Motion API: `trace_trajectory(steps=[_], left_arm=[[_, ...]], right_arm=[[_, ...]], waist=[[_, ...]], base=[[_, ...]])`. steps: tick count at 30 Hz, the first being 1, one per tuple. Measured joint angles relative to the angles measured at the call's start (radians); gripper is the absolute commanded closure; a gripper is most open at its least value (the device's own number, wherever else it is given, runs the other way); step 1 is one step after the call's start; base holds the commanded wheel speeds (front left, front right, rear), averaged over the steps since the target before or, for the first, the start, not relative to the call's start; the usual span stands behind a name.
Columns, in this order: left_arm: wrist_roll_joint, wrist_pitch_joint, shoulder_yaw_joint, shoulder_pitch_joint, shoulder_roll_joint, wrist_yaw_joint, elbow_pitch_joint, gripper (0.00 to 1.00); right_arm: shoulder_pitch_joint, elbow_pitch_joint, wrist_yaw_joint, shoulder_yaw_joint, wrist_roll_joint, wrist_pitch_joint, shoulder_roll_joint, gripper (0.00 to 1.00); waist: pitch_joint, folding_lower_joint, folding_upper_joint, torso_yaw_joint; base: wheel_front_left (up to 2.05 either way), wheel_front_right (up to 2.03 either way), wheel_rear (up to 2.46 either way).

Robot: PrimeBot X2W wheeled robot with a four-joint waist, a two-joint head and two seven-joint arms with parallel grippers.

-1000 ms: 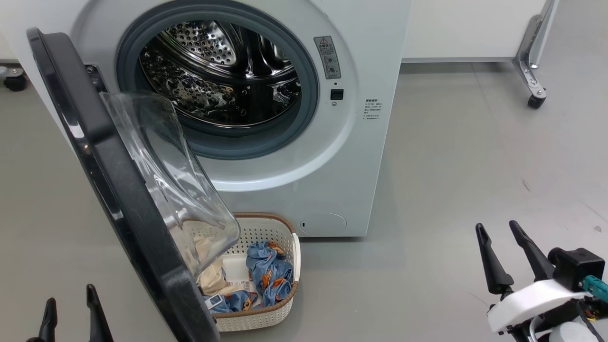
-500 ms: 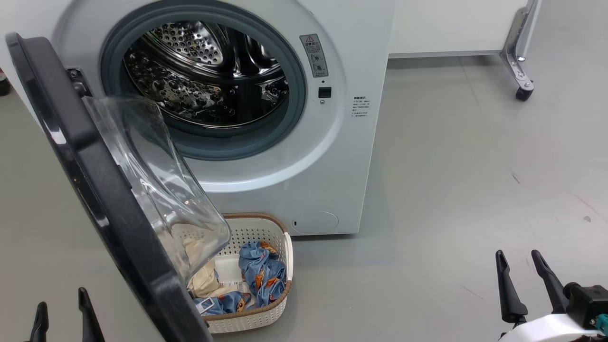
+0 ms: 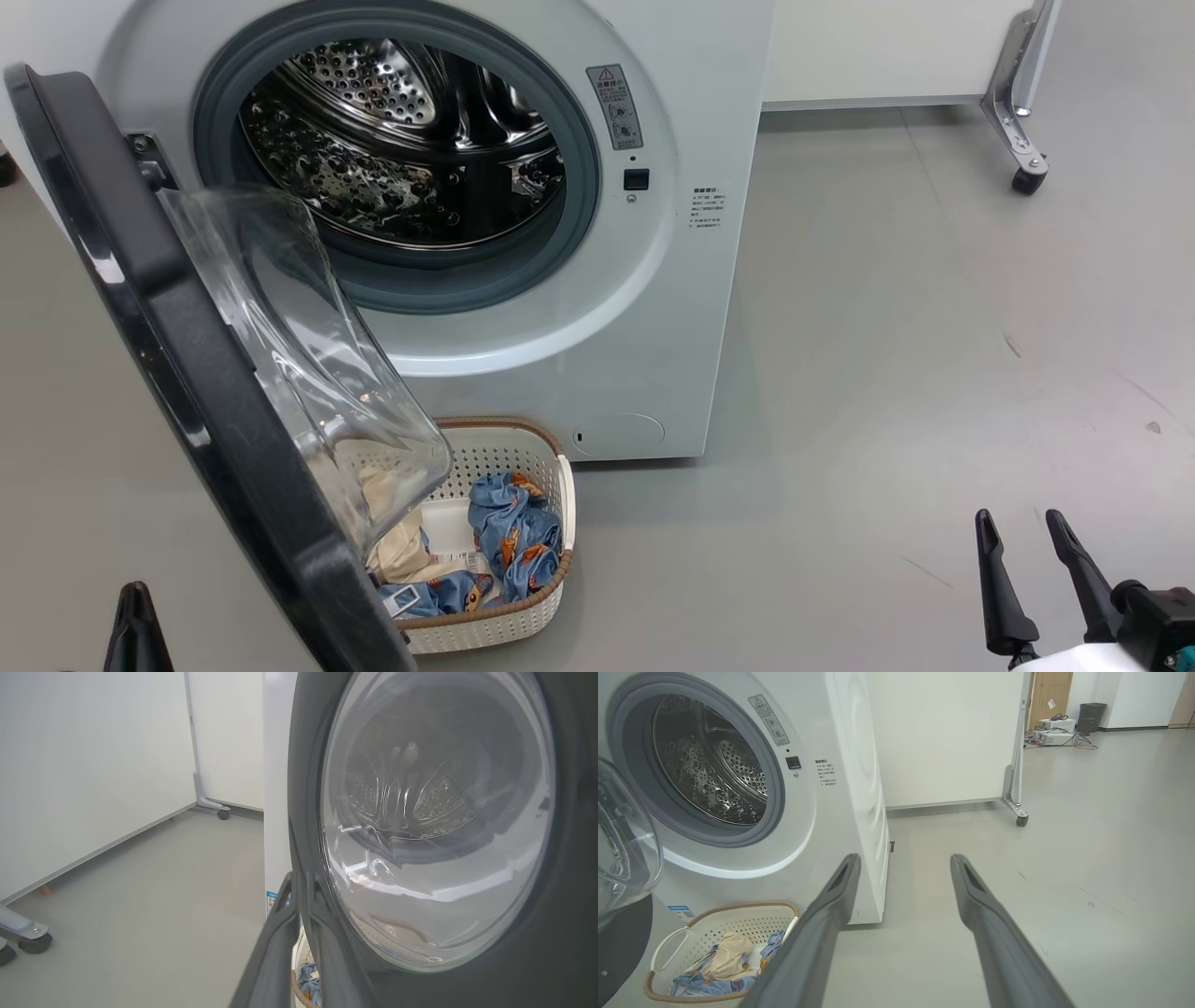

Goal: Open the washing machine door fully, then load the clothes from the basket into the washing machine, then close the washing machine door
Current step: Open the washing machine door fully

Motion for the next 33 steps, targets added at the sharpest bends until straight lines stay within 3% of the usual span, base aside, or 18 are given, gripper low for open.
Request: trace_trajectory(steps=[7,11,16,26,29,33], left_arm=[[-0.015,0.0,0.011,0.0,0.0,0.003,0.009,1.0],[-0.036,0.0,0.057,-0.005,-0.001,0.038,-0.039,1.0],[-0.016,0.0,0.095,-0.04,-0.001,0.083,-0.151,1.0],[0.096,-0.005,0.077,-0.111,-0.001,0.086,-0.476,1.0],[0.09,-0.006,0.016,-0.118,0.002,0.058,-0.548,1.0],[0.025,0.024,-0.187,-0.12,0.005,-0.019,-0.613,1.0]], right_arm=[[0.01,-0.004,0.025,-0.035,-0.021,0.0,0.019,0.0],[0.021,-0.006,0.038,-0.058,-0.037,0.0,0.032,0.0],[0.042,-0.012,0.053,-0.095,-0.046,0.0,0.051,0.0],[0.053,-0.013,0.09,-0.122,-0.078,0.0,0.097,0.0],[0.059,-0.013,0.098,-0.141,-0.079,0.0,0.104,0.0],[0.083,-0.009,0.108,-0.156,-0.08,0.0,0.124,0.0]], waist=[[0.001,0.0,0.0,0.004],[0.002,0.0,0.0,0.009],[0.002,0.0,0.0,0.022],[-0.006,0.0,0.0,0.061],[-0.01,0.0,0.0,0.066],[-0.016,0.0,0.0,0.078]], base=[[0.0,0.0,0.0],[0.0,0.0,0.0],[0.0,0.0,0.0],[0.0,0.0,0.0],[0.0,0.0,0.0],[0.0,0.0,0.0]])
